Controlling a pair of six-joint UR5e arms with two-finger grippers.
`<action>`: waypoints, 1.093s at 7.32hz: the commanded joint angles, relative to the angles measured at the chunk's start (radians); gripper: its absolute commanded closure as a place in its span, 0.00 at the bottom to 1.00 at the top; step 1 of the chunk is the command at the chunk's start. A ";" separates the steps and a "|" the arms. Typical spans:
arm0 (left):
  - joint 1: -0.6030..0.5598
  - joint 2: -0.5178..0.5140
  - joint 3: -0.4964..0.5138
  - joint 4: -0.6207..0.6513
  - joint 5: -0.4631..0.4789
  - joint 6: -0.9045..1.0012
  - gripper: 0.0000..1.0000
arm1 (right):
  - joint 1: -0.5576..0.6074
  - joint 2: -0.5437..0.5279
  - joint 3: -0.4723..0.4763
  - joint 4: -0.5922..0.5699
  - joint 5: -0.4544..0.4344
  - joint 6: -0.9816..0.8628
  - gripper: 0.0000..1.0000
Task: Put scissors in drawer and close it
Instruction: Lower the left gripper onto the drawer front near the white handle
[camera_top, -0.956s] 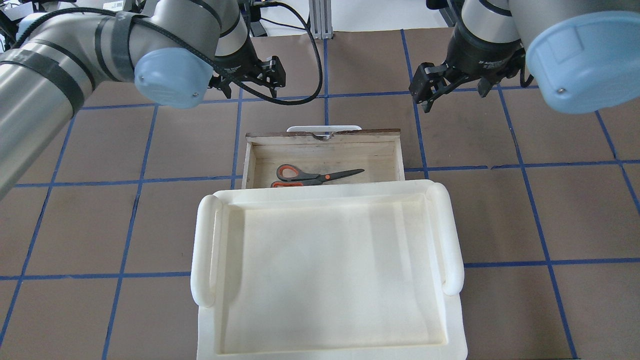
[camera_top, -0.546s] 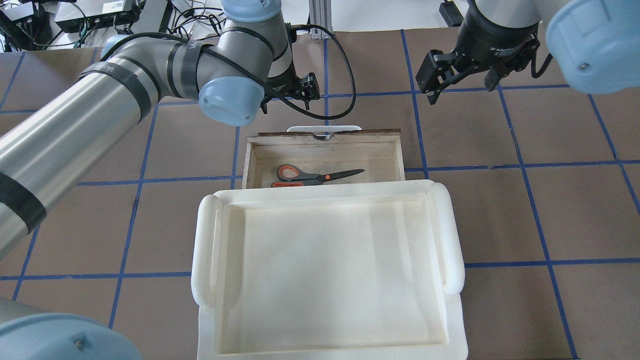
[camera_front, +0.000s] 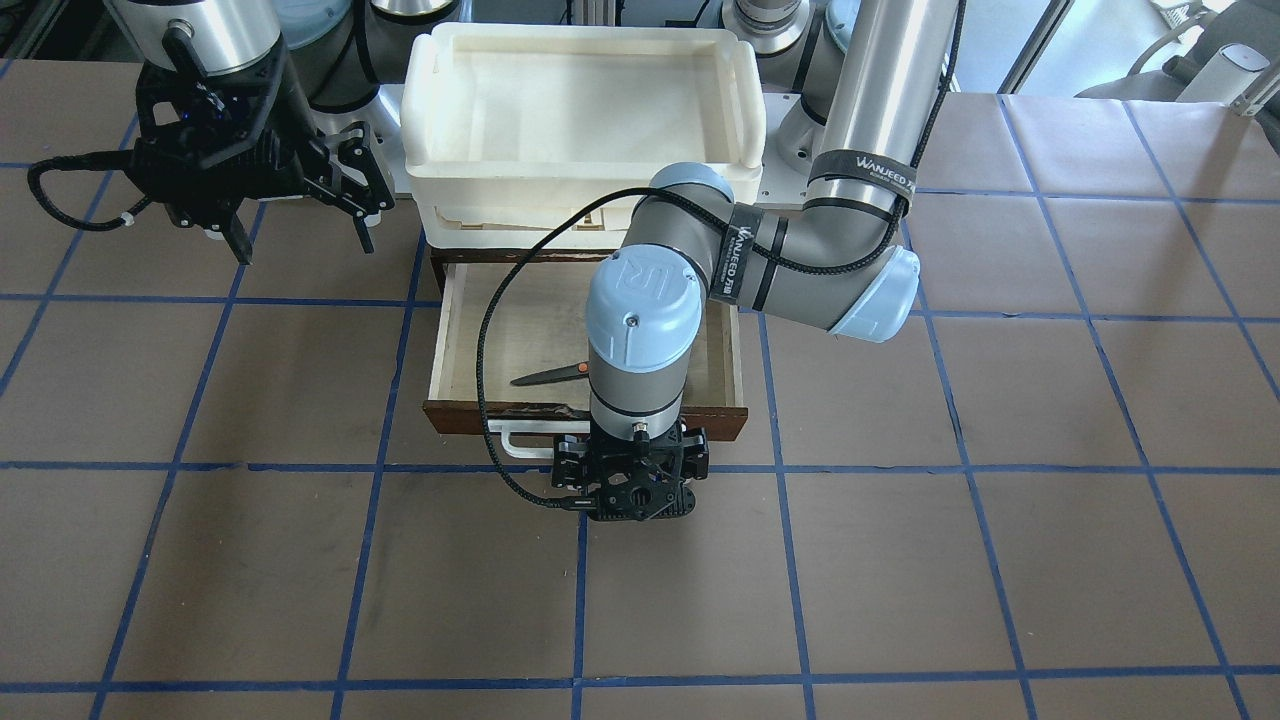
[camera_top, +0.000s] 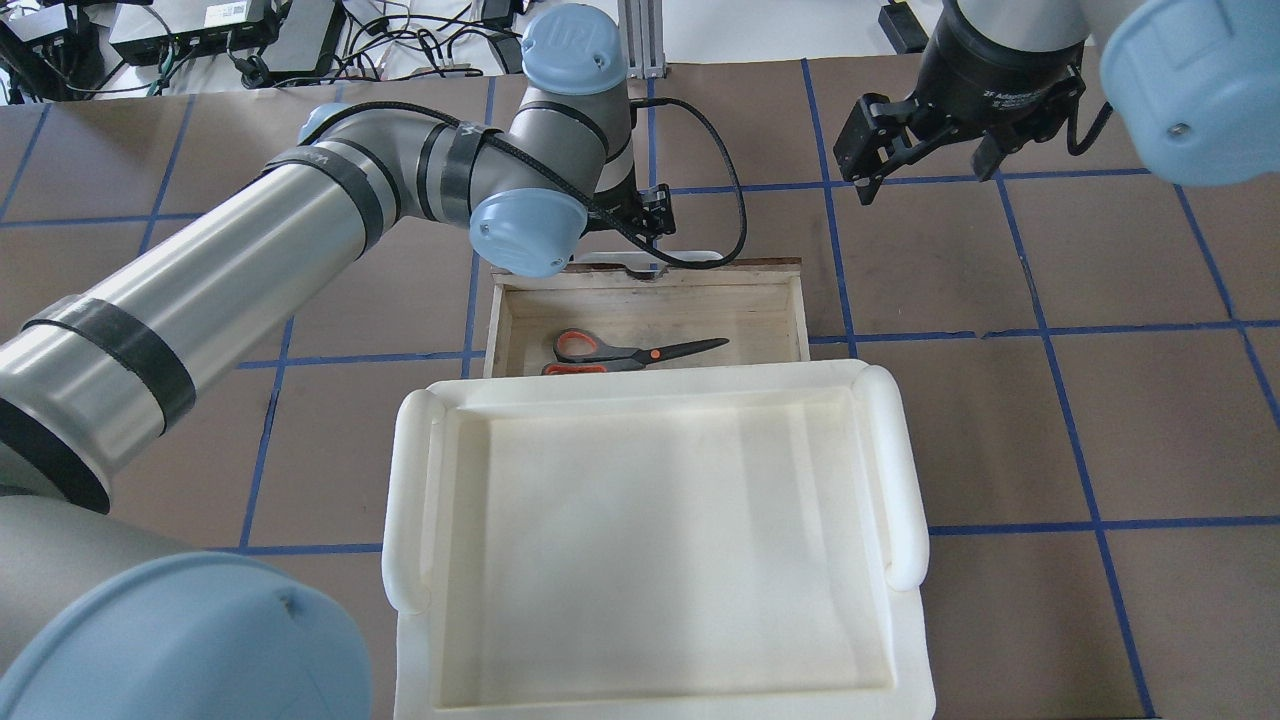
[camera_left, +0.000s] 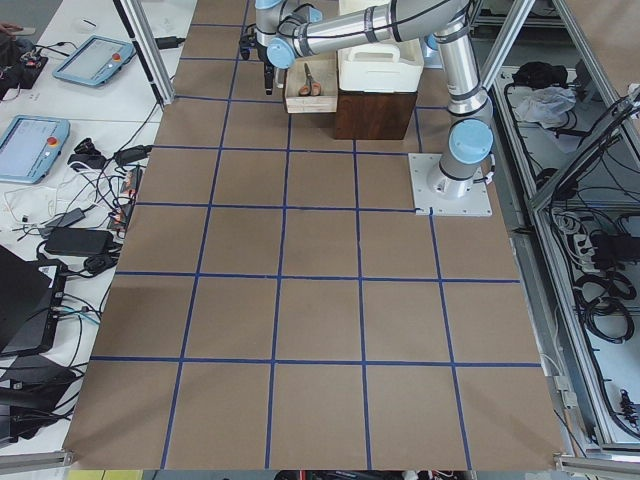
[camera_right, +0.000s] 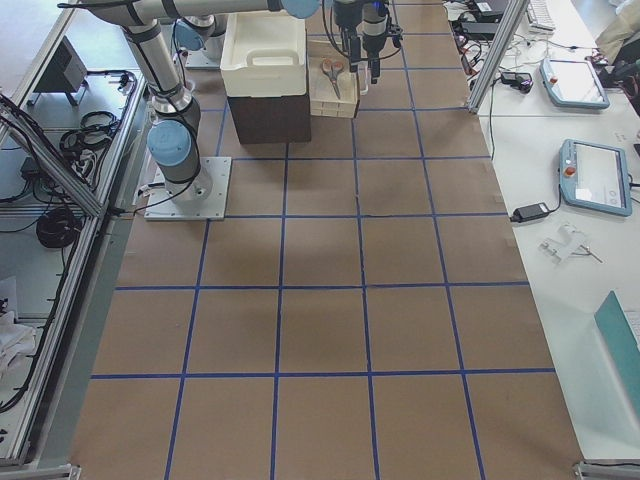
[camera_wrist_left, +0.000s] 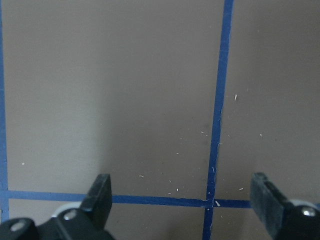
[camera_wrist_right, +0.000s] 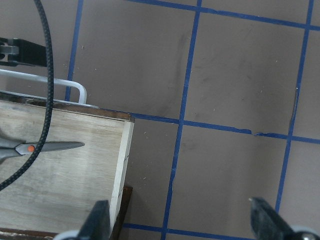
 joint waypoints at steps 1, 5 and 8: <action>-0.007 -0.001 0.001 -0.028 0.007 -0.002 0.00 | 0.001 -0.001 0.000 0.003 -0.002 0.068 0.00; -0.007 0.029 0.002 -0.130 -0.005 -0.006 0.00 | 0.001 0.001 0.000 0.003 -0.011 0.061 0.00; -0.007 0.035 0.039 -0.195 -0.028 -0.032 0.00 | 0.001 0.001 0.000 0.003 0.000 0.059 0.00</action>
